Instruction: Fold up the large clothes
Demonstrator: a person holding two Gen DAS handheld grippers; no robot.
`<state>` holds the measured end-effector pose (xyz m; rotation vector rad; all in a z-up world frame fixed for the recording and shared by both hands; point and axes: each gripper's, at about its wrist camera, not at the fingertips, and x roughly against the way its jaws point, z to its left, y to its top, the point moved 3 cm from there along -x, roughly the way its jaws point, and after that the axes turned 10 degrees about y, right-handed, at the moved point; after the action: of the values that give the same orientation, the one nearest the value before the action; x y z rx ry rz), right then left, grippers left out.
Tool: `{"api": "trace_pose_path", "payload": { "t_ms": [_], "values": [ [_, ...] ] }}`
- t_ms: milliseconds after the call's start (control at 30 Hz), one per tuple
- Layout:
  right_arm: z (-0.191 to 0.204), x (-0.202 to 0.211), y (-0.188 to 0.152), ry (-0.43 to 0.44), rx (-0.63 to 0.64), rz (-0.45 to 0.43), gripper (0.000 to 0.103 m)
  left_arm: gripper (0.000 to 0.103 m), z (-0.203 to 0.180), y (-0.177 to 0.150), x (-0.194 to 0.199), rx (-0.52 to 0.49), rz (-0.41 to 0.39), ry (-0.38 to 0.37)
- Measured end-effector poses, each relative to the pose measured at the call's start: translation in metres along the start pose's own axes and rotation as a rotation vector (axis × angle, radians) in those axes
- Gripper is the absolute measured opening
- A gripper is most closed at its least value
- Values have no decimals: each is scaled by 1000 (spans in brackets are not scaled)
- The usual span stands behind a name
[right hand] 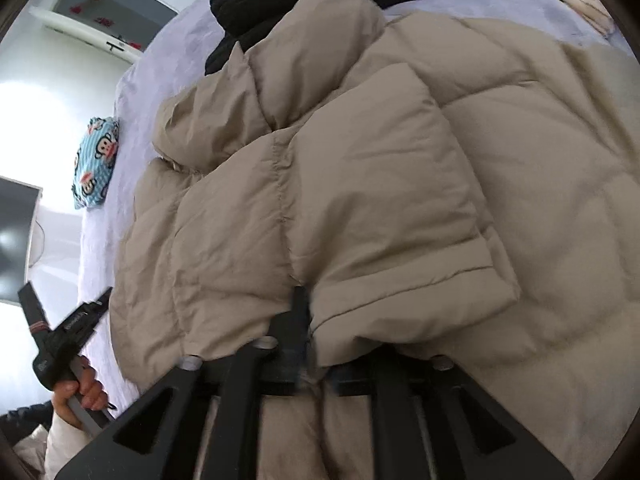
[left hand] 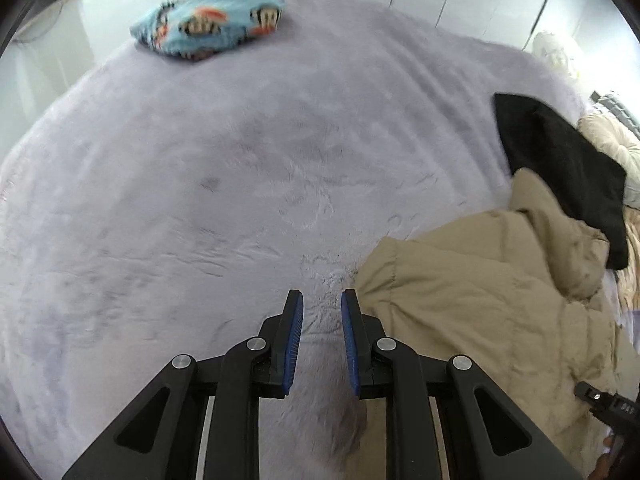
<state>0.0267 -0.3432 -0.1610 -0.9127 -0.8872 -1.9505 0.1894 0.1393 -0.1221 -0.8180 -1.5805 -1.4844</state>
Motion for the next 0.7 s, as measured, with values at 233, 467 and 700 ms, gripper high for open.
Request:
{"api": "trace_pose_path", "payload": {
  "t_ms": [233, 467, 700],
  "values": [
    [2, 72, 3, -96, 97, -205, 31, 22, -33, -32, 33, -145, -23, -40],
    [-17, 18, 7, -155, 101, -23, 16, 22, -62, -64, 2, -204, 54, 62],
    [-40, 59, -11, -75, 33, -40, 18, 22, -74, -69, 26, -231, 66, 80]
  ]
}}
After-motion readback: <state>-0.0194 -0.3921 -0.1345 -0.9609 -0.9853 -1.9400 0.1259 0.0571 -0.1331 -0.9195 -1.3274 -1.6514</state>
